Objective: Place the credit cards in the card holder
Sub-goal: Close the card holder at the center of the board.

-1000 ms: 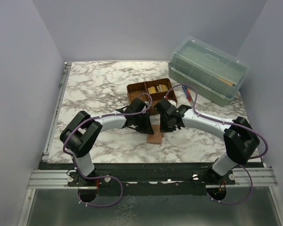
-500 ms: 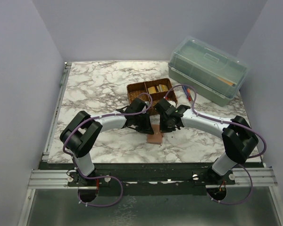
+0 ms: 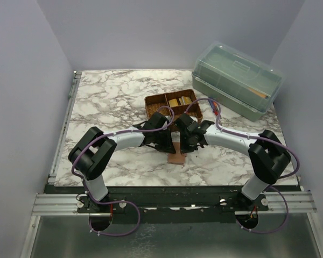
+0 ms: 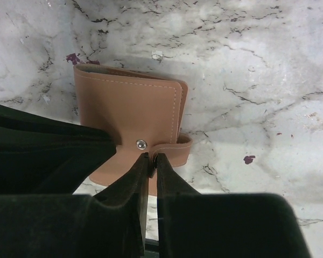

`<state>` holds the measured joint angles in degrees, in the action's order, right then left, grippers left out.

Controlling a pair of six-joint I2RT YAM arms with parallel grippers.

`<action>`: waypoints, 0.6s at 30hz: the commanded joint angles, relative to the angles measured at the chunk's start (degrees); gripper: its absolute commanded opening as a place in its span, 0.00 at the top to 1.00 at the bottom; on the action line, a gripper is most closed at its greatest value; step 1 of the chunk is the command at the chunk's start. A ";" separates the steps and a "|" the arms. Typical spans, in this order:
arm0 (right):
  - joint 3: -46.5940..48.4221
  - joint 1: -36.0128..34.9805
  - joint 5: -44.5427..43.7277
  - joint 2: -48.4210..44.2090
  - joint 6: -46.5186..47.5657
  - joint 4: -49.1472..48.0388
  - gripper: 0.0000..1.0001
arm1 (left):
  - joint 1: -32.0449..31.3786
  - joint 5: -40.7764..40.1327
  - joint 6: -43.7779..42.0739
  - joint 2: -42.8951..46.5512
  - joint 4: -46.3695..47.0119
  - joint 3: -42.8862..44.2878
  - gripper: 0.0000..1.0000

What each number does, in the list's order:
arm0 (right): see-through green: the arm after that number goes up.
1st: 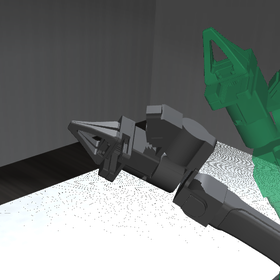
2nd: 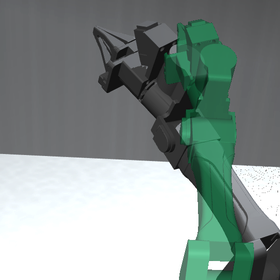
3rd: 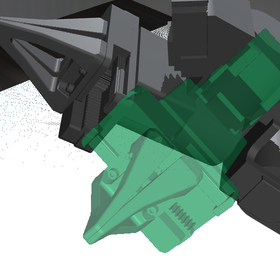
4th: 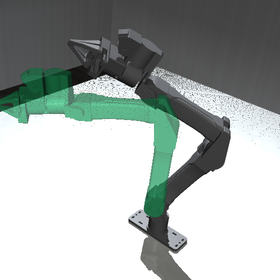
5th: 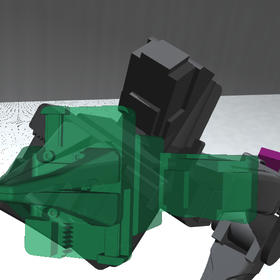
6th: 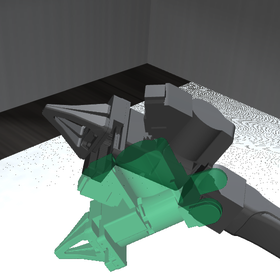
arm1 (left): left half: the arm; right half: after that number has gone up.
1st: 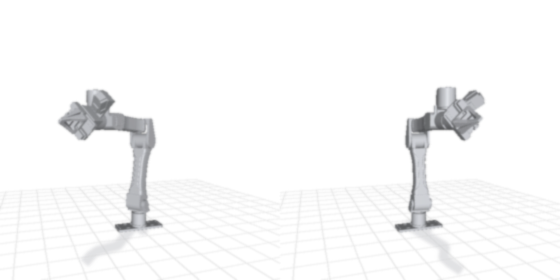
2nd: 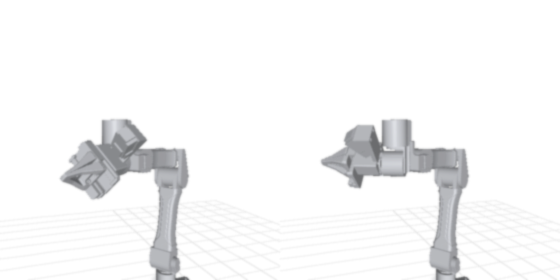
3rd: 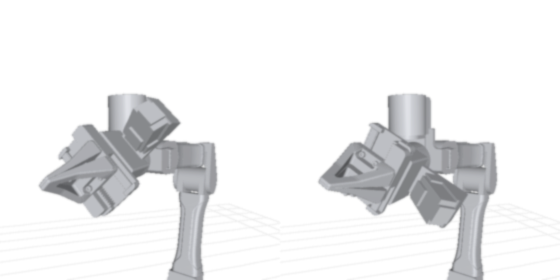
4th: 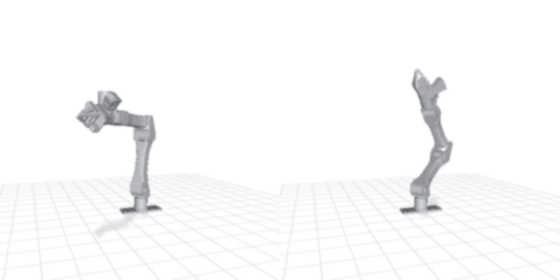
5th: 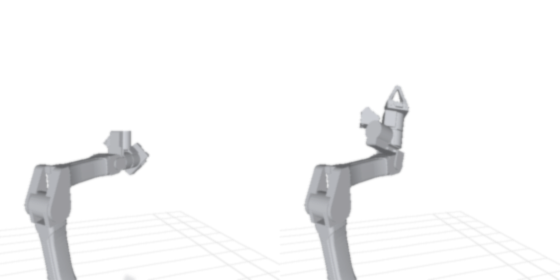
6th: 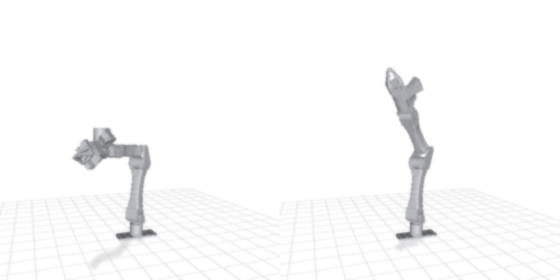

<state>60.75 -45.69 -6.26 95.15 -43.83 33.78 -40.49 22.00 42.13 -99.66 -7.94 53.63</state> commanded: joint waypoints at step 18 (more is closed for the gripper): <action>0.05 -0.34 1.79 0.04 -0.10 -1.78 0.79 | -1.58 -1.69 -1.24 -0.54 -2.78 -0.80 0.85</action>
<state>60.75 -45.69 -4.95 95.98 -43.51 32.62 -40.71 21.96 42.11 -99.55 -7.92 53.65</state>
